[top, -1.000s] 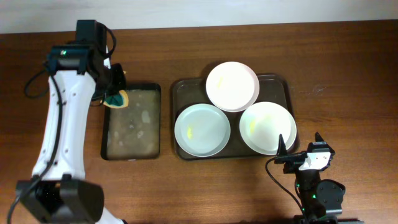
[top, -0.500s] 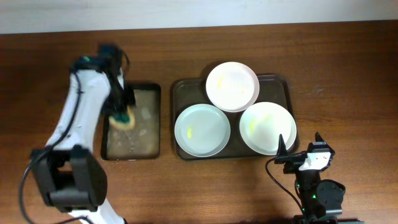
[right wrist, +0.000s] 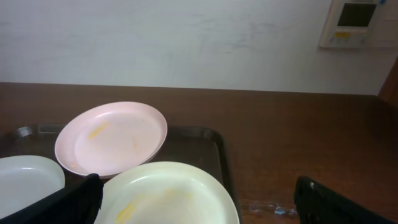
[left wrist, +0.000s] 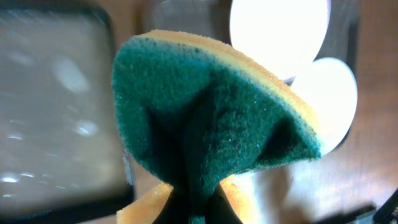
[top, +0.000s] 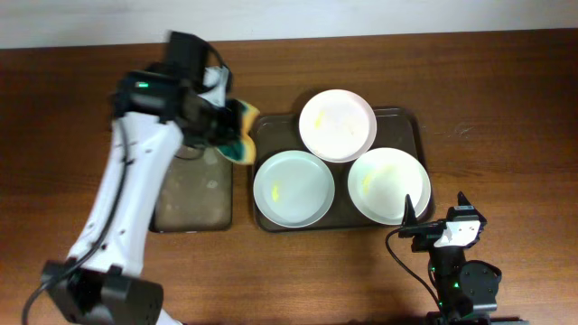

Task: Clean dirty plates on tray and stack at the side
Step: 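Carry the sponge with the left gripper onto the pale blue plate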

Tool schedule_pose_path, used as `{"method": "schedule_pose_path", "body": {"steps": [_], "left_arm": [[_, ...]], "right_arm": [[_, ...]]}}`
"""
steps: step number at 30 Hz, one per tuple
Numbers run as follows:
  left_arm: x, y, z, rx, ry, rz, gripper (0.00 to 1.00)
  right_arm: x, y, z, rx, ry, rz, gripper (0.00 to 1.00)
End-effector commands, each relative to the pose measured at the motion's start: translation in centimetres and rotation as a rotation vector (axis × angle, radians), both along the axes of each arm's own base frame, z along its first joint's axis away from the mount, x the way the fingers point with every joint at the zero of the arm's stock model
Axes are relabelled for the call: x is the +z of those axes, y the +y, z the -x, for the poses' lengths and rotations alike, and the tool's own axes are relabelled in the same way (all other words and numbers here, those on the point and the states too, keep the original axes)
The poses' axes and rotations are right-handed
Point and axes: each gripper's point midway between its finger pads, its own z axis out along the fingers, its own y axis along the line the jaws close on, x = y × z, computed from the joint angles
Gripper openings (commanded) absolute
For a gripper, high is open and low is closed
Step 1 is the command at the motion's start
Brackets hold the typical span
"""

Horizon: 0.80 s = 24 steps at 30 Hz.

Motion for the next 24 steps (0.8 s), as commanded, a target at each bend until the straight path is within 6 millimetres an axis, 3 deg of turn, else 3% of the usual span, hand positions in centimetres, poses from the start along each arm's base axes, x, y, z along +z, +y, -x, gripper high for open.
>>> {"method": "schedule_pose_path", "body": {"steps": [1, 4, 9, 17, 24], "left_arm": [[-6.2, -3.7, 1.5, 0.020, 0.108, 0.041, 0.00], [-10.5, -5.9, 2.5, 0.023, 0.126, 0.057, 0.00], [-14.1, -9.0, 3.9, -0.055, 0.084, 0.077, 0.00], [-14.1, -12.3, 4.0, -0.132, -0.001, 0.120, 0.00], [-14.4, -12.5, 3.9, -0.133, -0.041, 0.060, 0.00]], "right_arm": [[-0.3, -0.2, 0.0, -0.010, 0.005, -0.003, 0.98], [-0.3, -0.2, 0.0, -0.010, 0.005, -0.003, 0.98], [-0.3, -0.2, 0.0, -0.010, 0.005, -0.003, 0.98], [-0.3, -0.2, 0.0, -0.010, 0.005, -0.003, 0.98], [-0.3, -0.2, 0.0, -0.010, 0.005, -0.003, 0.98]]}}
